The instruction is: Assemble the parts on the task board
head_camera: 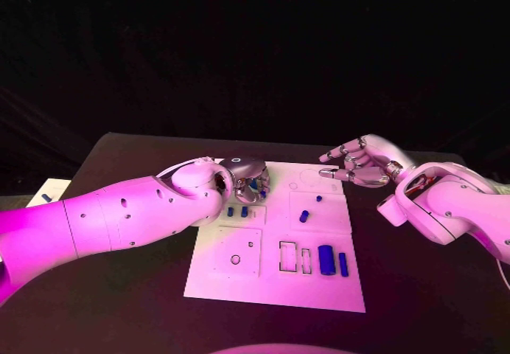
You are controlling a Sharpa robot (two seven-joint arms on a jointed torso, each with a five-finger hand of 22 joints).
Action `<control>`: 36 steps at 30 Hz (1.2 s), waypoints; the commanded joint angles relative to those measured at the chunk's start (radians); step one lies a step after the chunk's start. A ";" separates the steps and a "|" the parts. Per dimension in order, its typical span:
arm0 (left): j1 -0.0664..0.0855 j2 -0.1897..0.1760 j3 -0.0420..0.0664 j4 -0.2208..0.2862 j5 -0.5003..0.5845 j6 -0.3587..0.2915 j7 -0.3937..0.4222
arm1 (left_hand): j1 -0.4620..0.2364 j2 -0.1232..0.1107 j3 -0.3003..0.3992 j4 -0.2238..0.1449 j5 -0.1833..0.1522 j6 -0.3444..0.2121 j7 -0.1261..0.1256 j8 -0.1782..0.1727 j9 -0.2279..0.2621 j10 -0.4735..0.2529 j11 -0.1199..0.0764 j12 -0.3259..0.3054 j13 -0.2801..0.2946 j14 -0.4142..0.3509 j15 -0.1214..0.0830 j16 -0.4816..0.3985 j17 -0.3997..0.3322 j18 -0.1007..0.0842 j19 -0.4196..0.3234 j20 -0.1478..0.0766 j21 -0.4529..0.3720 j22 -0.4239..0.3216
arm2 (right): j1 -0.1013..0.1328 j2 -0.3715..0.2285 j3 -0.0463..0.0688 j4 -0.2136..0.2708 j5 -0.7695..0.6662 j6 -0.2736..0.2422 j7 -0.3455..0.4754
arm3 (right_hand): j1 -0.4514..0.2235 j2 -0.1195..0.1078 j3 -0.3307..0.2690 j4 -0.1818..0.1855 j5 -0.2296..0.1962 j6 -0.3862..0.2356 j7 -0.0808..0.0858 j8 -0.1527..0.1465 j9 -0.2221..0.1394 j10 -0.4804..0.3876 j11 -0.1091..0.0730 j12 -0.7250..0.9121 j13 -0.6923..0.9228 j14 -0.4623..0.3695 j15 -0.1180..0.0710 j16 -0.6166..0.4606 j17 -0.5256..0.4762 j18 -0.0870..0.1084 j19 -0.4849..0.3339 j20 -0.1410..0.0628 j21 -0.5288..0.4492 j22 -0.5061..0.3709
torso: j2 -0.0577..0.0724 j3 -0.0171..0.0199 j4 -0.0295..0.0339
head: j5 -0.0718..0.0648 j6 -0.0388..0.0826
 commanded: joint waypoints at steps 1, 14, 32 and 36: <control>0.000 -0.012 0.007 0.018 0.014 -0.045 0.021 | -0.009 0.000 0.008 -0.002 0.001 -0.001 0.007 -0.007 -0.001 0.005 0.004 -0.004 -0.002 0.048 0.006 -0.003 0.000 -0.016 0.038 0.007 -0.003 0.105 | -0.001 0.000 0.000 0.001 -0.009 0.010 0.005 | 0.007 0.003 -0.002 -0.003 0.005 0.007 0.001 -0.004 0.001 0.002 -0.002 0.003 0.001 0.070 -0.007 -0.005 0.107 -0.004 -0.003 0.000 -0.005 0.104 | 0.000 0.0002 0.0008 | 0.000 0.001; 0.004 -0.098 0.033 0.085 0.049 -0.021 0.004 | -0.020 -0.004 0.011 -0.005 0.000 0.008 0.007 -0.008 -0.002 0.016 0.003 -0.009 -0.002 0.048 0.006 -0.001 -0.001 -0.016 0.039 0.009 0.001 0.108 | -0.001 -0.001 0.000 0.000 -0.009 0.009 0.006 | 0.007 0.003 -0.002 -0.003 0.005 0.007 0.001 -0.004 0.001 0.002 -0.002 0.003 0.001 0.070 -0.007 -0.005 0.107 -0.004 -0.003 0.000 -0.005 0.104 | -0.001 0.0006 0.0019 | 0.002 0.002; 0.003 -0.123 0.027 0.054 0.072 0.052 -0.009 | -0.032 -0.008 0.010 -0.004 -0.001 0.010 0.007 -0.011 -0.003 0.020 0.003 -0.015 -0.002 0.048 0.006 0.000 -0.002 -0.016 0.038 0.009 -0.001 0.107 | -0.001 0.002 0.000 -0.002 -0.009 0.009 0.007 | 0.008 0.005 -0.003 -0.004 0.006 0.009 0.001 -0.004 0.002 0.004 -0.002 0.005 0.002 0.071 -0.007 -0.005 0.107 -0.004 -0.004 0.000 -0.006 0.104 | 0.000 -0.0011 -0.0001 | 0.011 0.001; 0.002 -0.118 0.025 0.048 0.072 0.060 -0.011 | -0.039 -0.010 0.007 -0.003 -0.002 0.012 0.007 -0.013 -0.004 0.022 0.003 -0.018 -0.002 0.047 0.006 0.000 -0.003 -0.016 0.038 0.010 -0.002 0.107 | -0.001 0.002 0.000 -0.002 -0.009 0.009 0.007 | 0.008 0.005 -0.003 -0.004 0.006 0.009 0.001 -0.004 0.002 0.004 -0.002 0.005 0.002 0.071 -0.007 -0.005 0.107 -0.004 -0.004 0.000 -0.006 0.104 | 0.000 -0.0003 -0.0003 | 0.011 -0.001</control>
